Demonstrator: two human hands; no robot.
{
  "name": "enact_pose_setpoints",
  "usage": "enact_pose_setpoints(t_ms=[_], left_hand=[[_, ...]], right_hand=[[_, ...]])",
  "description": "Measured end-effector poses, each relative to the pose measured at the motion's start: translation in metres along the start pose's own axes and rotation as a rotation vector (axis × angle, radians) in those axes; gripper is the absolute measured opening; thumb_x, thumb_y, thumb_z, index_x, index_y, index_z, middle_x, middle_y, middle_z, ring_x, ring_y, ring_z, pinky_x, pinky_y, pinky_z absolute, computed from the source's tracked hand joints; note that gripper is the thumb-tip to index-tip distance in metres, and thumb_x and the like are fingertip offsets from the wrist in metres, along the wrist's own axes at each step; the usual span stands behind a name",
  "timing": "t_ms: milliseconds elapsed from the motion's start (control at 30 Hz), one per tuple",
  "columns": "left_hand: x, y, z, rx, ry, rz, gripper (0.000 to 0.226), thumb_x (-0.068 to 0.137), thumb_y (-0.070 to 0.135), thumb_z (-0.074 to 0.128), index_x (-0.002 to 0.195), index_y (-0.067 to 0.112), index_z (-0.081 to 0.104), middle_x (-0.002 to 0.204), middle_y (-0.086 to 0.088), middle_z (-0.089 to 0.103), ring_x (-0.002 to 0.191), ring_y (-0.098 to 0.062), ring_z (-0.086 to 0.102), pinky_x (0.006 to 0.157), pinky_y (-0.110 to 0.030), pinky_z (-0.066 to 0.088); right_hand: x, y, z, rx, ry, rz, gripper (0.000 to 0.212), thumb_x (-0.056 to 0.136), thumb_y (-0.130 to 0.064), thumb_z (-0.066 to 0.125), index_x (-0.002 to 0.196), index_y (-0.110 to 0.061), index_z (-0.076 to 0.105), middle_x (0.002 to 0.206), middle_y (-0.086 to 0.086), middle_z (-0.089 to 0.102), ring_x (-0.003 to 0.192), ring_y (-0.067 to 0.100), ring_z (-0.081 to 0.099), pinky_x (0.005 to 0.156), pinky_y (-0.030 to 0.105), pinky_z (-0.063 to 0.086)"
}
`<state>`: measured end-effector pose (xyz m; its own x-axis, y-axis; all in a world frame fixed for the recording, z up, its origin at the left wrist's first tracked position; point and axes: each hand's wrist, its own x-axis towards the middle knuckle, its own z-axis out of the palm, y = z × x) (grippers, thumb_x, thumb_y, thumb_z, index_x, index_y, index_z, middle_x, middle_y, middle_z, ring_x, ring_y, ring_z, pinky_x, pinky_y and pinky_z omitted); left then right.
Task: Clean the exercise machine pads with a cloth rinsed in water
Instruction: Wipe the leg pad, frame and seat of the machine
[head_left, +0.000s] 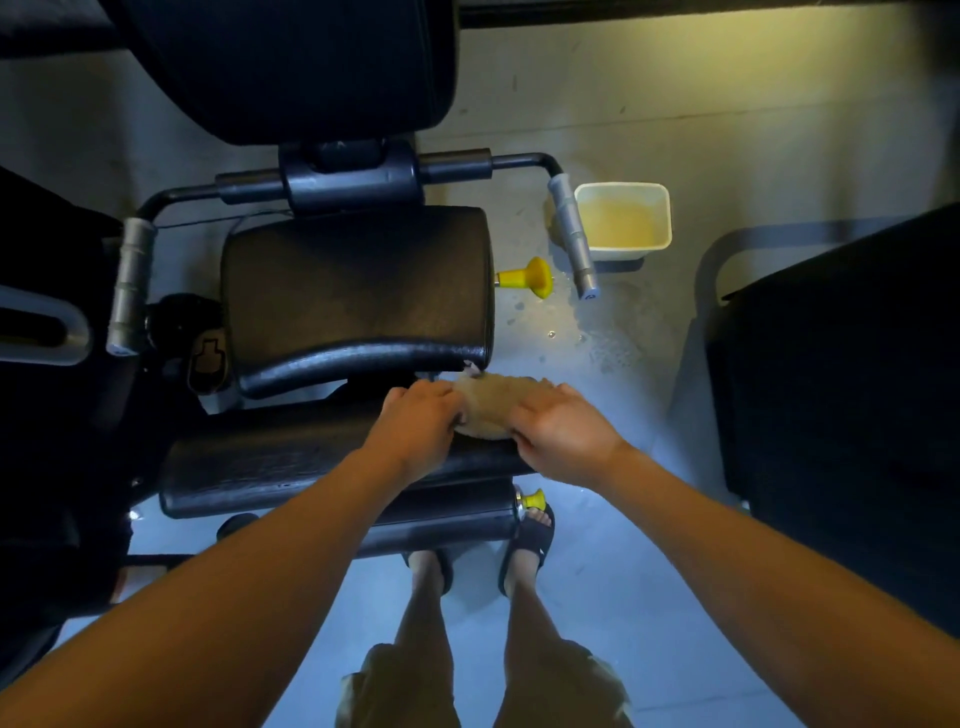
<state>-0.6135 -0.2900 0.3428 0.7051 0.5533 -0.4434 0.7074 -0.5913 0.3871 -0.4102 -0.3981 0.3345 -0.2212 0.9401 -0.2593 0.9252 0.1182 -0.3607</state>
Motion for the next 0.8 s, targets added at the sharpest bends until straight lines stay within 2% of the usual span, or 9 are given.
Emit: enact_pose_setpoints(t_ms=[167, 233, 300, 400, 467, 533, 567, 667, 800], left_hand=[[0.004, 0.005, 0.007, -0.096, 0.025, 0.028, 0.016, 0.096, 0.034, 0.052, 0.108, 0.035, 0.063, 0.116, 0.015, 0.058, 0.117, -0.011, 0.046, 0.100, -0.038, 0.032], [0.006, 0.004, 0.010, -0.111, -0.029, 0.078, 0.018, 0.095, 0.030, 0.056, 0.111, 0.035, 0.061, 0.122, 0.016, 0.057, 0.122, -0.010, 0.046, 0.104, -0.041, 0.032], [0.009, 0.005, 0.010, -0.136, -0.059, 0.143, 0.020, 0.093, 0.023, 0.060, 0.111, 0.032, 0.063, 0.122, 0.013, 0.058, 0.119, -0.011, 0.049, 0.102, -0.041, 0.037], [0.010, 0.003, 0.008, -0.194, -0.070, 0.171, 0.016, 0.089, 0.020, 0.065, 0.104, 0.025, 0.061, 0.109, 0.008, 0.061, 0.103, -0.013, 0.055, 0.093, -0.039, 0.047], [0.005, 0.001, 0.006, -0.271, -0.021, 0.084, 0.006, 0.093, 0.021, 0.057, 0.097, 0.024, 0.059, 0.104, 0.007, 0.059, 0.099, -0.012, 0.054, 0.090, -0.035, 0.049], [-0.001, -0.002, 0.007, -0.296, 0.048, -0.035, 0.013, 0.096, 0.020, 0.048, 0.098, 0.024, 0.060, 0.106, 0.008, 0.058, 0.100, -0.010, 0.053, 0.091, -0.031, 0.047], [-0.003, -0.004, 0.009, -0.269, 0.073, -0.082, 0.017, 0.097, 0.020, 0.046, 0.104, 0.023, 0.062, 0.109, 0.006, 0.058, 0.101, -0.011, 0.053, 0.093, -0.032, 0.046], [-0.002, -0.009, 0.016, -0.132, 0.090, -0.124, 0.027, 0.100, 0.024, 0.042, 0.115, 0.019, 0.064, 0.113, -0.001, 0.064, 0.102, -0.017, 0.057, 0.094, -0.037, 0.048], [0.005, -0.011, 0.026, -0.024, 0.111, -0.162, 0.032, 0.102, 0.031, 0.040, 0.121, 0.017, 0.061, 0.116, -0.003, 0.064, 0.105, -0.019, 0.060, 0.096, -0.037, 0.048]], right_hand=[[-0.019, -0.037, -0.006, 0.238, -0.216, -0.056, 0.016, 0.090, -0.027, 0.047, 0.106, -0.026, 0.051, 0.086, -0.005, 0.061, 0.070, 0.012, 0.055, 0.061, 0.025, 0.049], [-0.024, -0.041, -0.007, 0.211, -0.165, -0.064, 0.005, 0.090, -0.026, 0.046, 0.091, -0.024, 0.051, 0.084, -0.003, 0.060, 0.070, 0.015, 0.052, 0.059, 0.026, 0.046], [-0.025, -0.039, 0.001, 0.136, 0.007, 0.030, 0.016, 0.088, -0.026, 0.046, 0.084, -0.018, 0.059, 0.086, 0.002, 0.061, 0.073, 0.021, 0.052, 0.058, 0.032, 0.050], [-0.015, -0.033, 0.019, 0.121, 0.225, 0.203, 0.023, 0.088, -0.022, 0.049, 0.101, -0.009, 0.063, 0.105, 0.010, 0.060, 0.091, 0.028, 0.054, 0.075, 0.040, 0.052], [-0.004, -0.034, 0.030, 0.118, 0.169, 0.246, 0.031, 0.094, -0.025, 0.050, 0.119, -0.009, 0.061, 0.125, 0.010, 0.057, 0.114, 0.030, 0.053, 0.099, 0.043, 0.047], [0.004, -0.038, 0.041, 0.089, 0.070, 0.274, 0.047, 0.102, -0.035, 0.042, 0.143, -0.012, 0.050, 0.149, 0.011, 0.047, 0.140, 0.031, 0.041, 0.120, 0.045, 0.030], [0.007, -0.040, 0.044, 0.062, 0.040, 0.285, 0.054, 0.105, -0.038, 0.036, 0.151, -0.013, 0.042, 0.156, 0.011, 0.040, 0.147, 0.031, 0.034, 0.124, 0.046, 0.022], [0.017, -0.042, 0.047, 0.026, 0.028, 0.336, 0.059, 0.105, -0.042, 0.028, 0.156, -0.015, 0.035, 0.158, 0.011, 0.039, 0.149, 0.031, 0.031, 0.126, 0.046, 0.017], [0.041, -0.023, 0.044, 0.031, -0.003, 0.441, 0.050, 0.101, -0.043, 0.029, 0.134, -0.017, 0.056, 0.129, 0.008, 0.061, 0.123, 0.028, 0.052, 0.113, 0.041, 0.035]])
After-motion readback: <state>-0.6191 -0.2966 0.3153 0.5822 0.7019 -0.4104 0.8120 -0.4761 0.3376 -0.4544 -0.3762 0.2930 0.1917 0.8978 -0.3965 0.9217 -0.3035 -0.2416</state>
